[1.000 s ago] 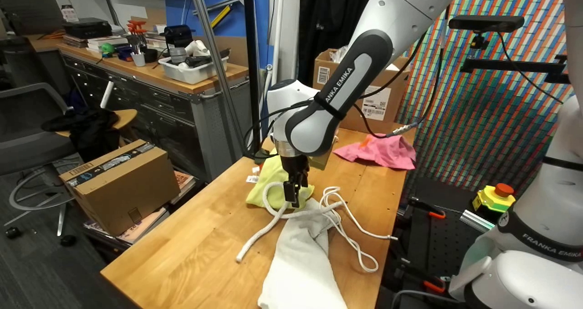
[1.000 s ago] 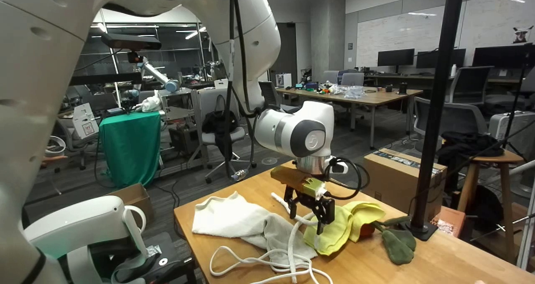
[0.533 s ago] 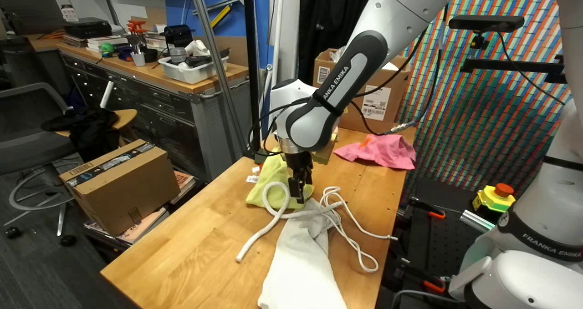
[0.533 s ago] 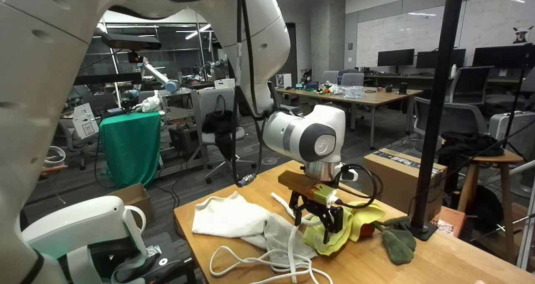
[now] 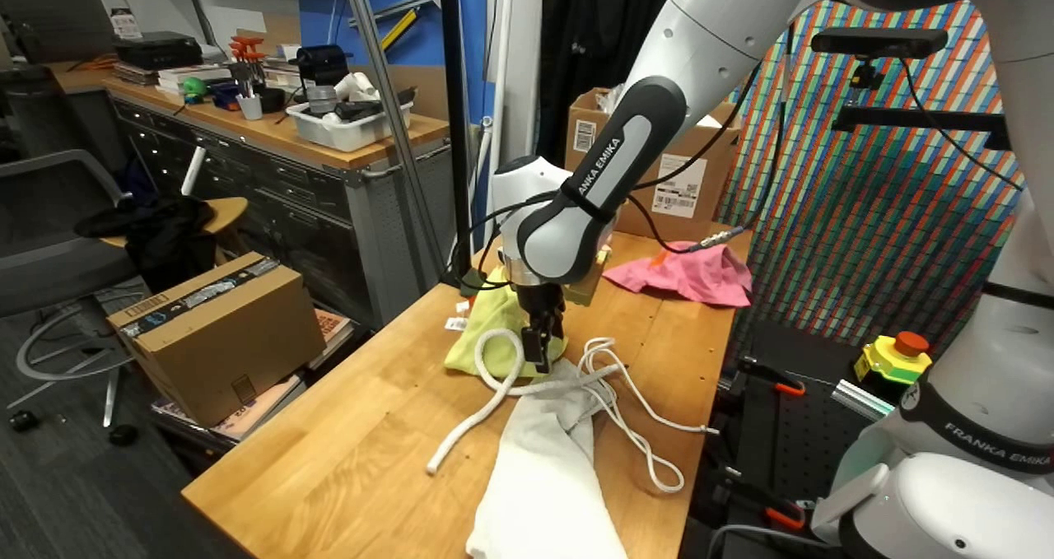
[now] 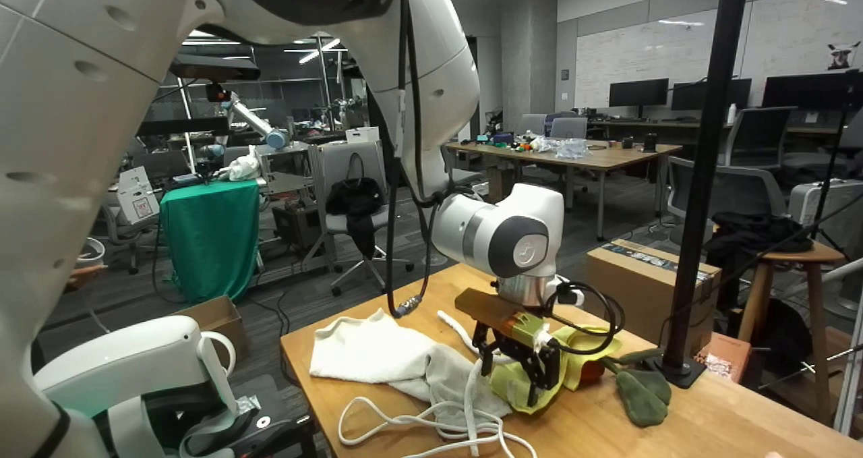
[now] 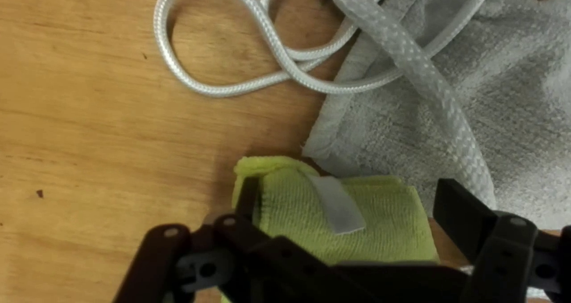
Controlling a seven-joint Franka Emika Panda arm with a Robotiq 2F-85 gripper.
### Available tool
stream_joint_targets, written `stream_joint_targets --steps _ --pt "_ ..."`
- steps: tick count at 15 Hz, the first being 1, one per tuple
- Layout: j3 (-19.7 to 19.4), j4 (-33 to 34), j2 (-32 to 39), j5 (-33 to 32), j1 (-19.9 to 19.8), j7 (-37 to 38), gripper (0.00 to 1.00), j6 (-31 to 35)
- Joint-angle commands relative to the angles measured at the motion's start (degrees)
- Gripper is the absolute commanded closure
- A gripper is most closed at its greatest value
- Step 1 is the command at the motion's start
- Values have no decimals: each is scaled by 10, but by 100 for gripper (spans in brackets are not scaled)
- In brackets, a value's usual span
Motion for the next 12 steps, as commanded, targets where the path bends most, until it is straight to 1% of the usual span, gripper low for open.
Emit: stream_joint_targets --steps 1,5,12 --pt "-10 3 11 -9 8 6 0 46" --pt "-26 -6 20 -27 22 20 0 99" --pt "-61 -17 28 -69 55 48 0 145"
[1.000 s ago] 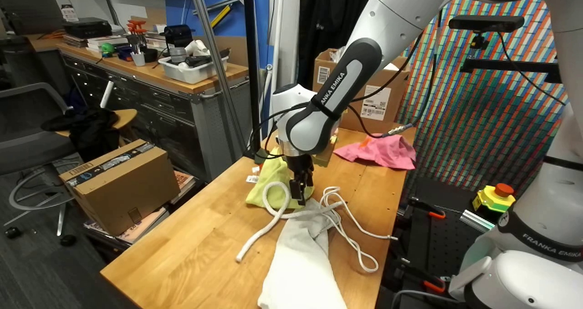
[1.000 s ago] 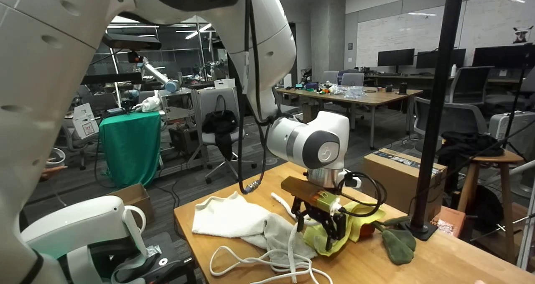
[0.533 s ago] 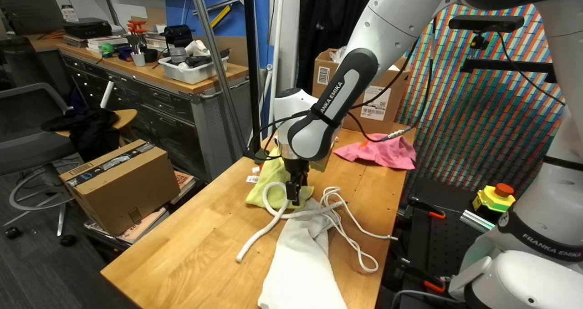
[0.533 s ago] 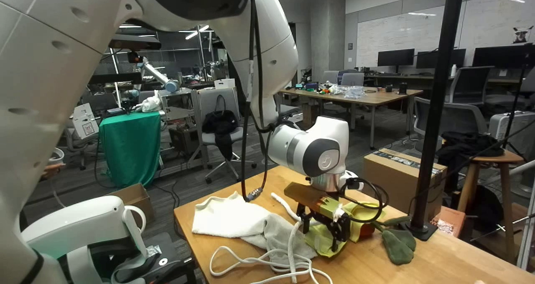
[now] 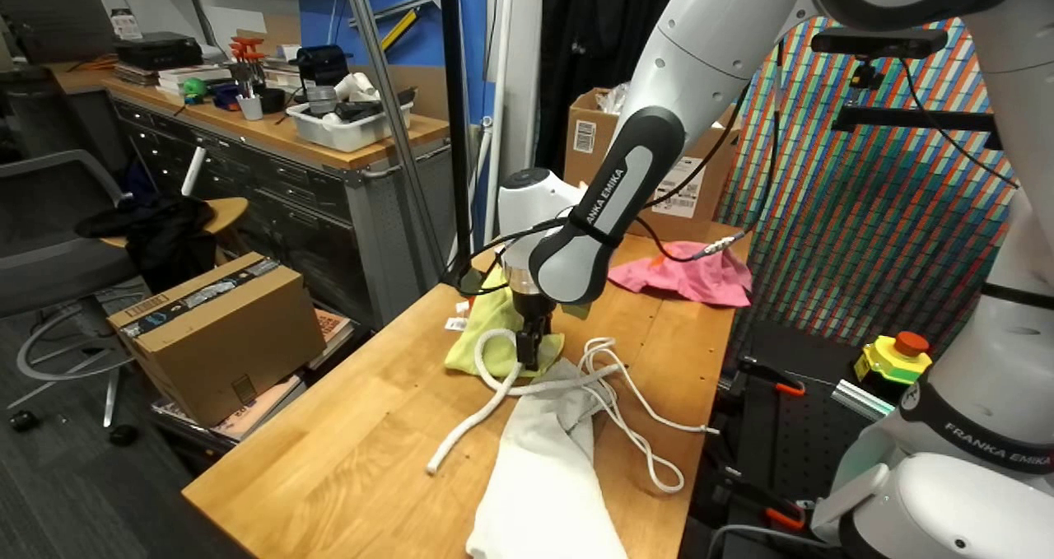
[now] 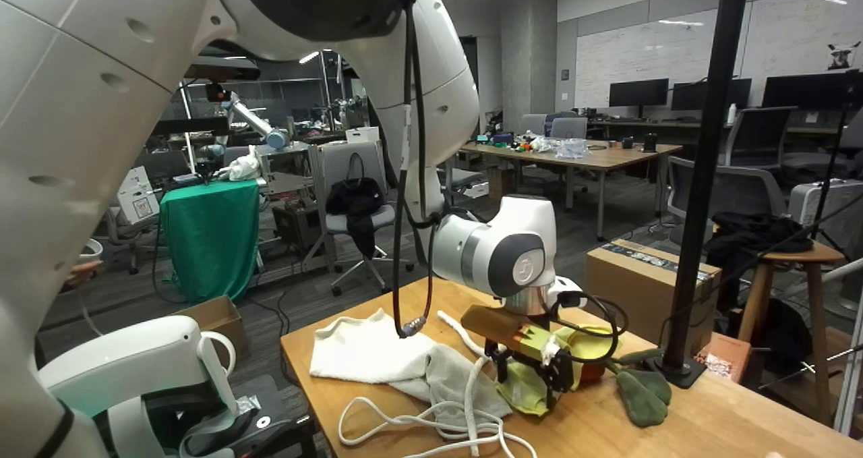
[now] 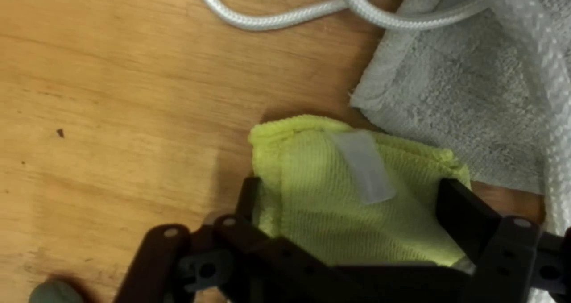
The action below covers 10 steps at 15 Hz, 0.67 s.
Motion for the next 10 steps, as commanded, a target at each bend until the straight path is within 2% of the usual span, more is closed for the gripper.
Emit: stream_joint_targets --steps 1,2,10 --pt "-25 -10 1 -27 26 28 13 31" --pt "-29 -10 1 -32 30 32 25 33" --pt "-52 -16 -8 -55 52 55 86 42"
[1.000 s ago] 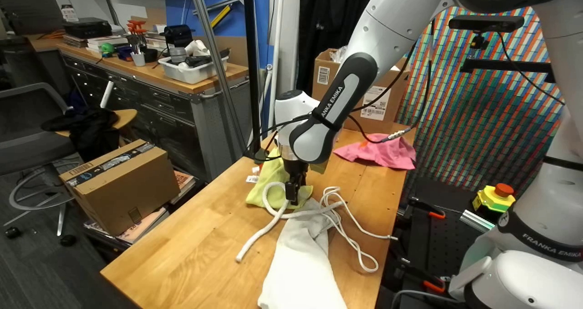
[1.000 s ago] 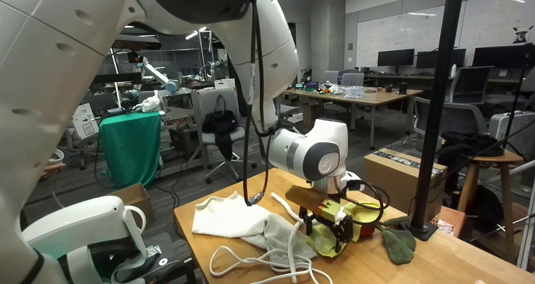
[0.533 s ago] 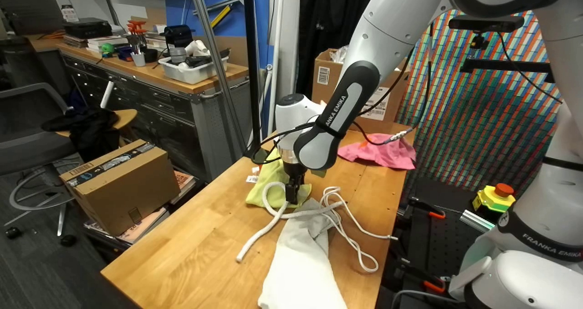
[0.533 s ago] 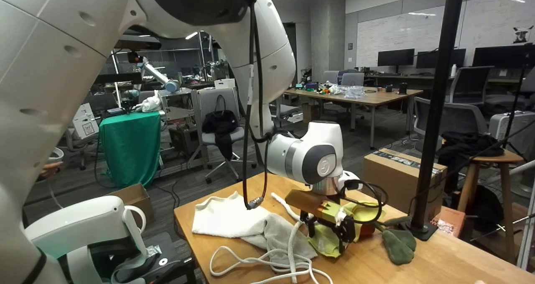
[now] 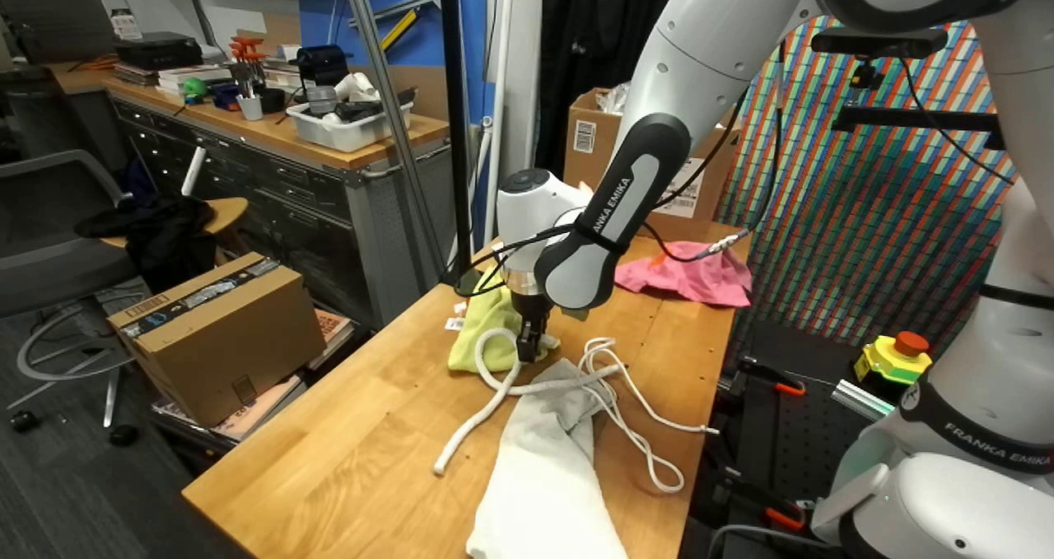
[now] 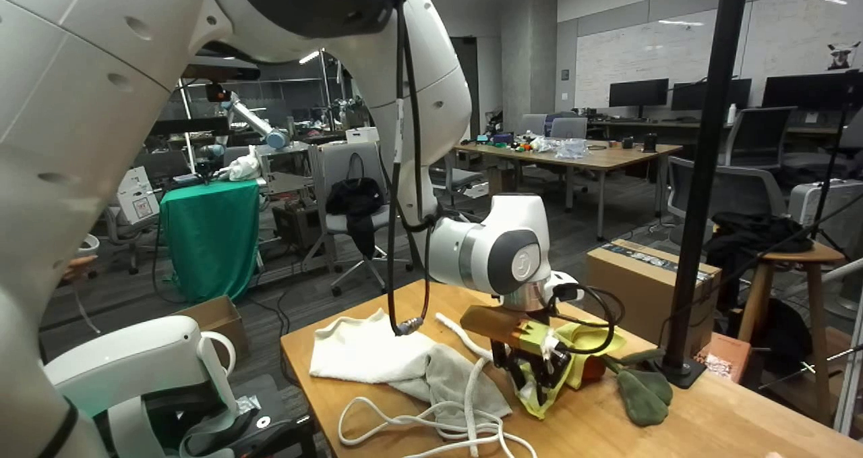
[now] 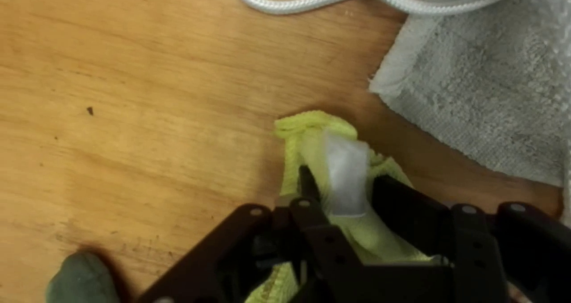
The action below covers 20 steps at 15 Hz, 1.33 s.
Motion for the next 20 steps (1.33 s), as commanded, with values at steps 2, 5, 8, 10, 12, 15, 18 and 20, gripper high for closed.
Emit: stream_joint_targets --steps 2,5,8,10,12,15,18,20 --pt "-33 -16 -12 -33 24 36 93 31" --pt "-58 -29 -27 -53 37 59 92 58" --pt "-88 -53 -53 -67 51 80 92 97" --pt "-120 -70 -73 -81 70 101 92 132" --pt "-162 -85 -91 -95 99 128 92 168" --pt "-240 -101 -115 -113 161 164 92 211" --pt "-314 -111 -138 -145 233 195 92 222" --pt "-354 -114 -155 -166 281 203 92 211"
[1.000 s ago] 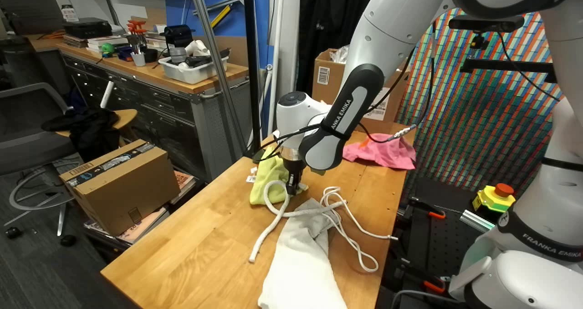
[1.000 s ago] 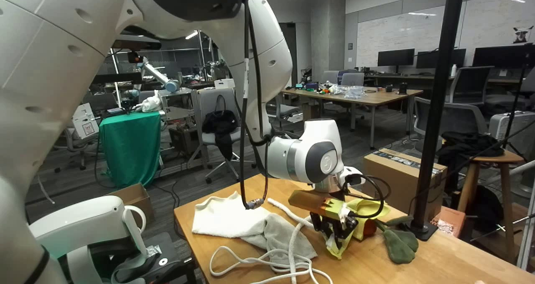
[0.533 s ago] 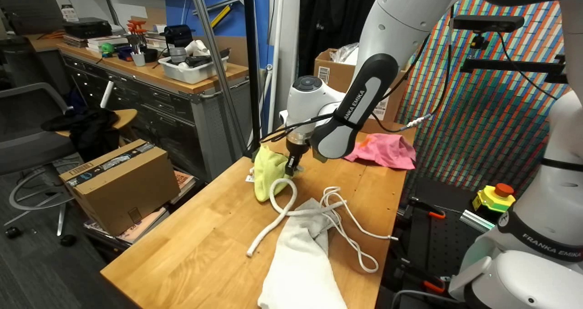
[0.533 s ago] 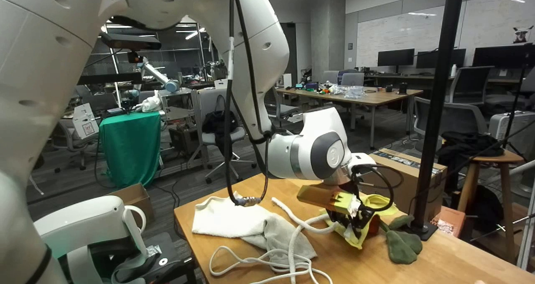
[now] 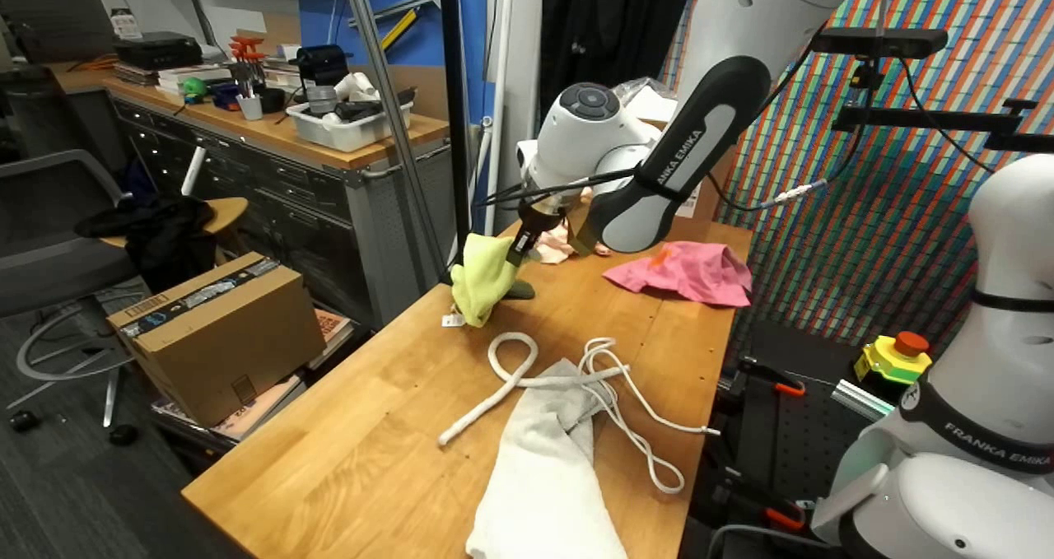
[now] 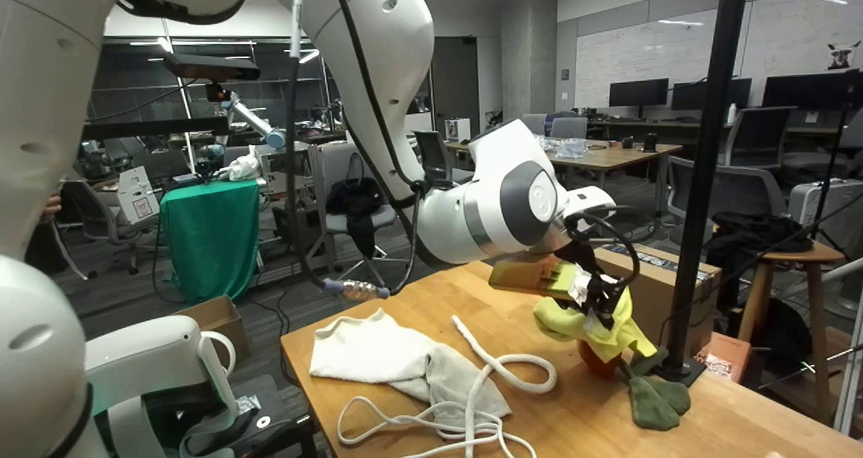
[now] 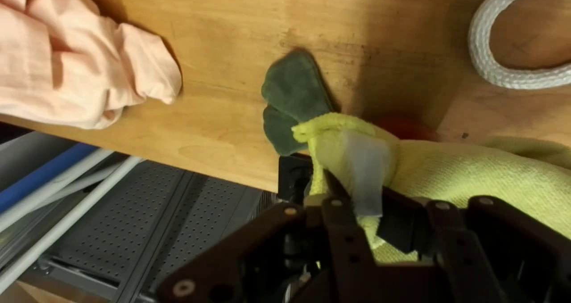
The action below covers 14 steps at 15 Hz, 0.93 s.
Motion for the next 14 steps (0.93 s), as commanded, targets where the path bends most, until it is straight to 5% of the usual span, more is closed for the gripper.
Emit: stream_joint_targets --steps 1,8,14 --pt "-75 -23 -45 -46 90 29 92 -3" --pt "-139 -24 -102 -114 225 50 92 -58" --pt "-105 -9 -132 -123 294 18 92 -184"
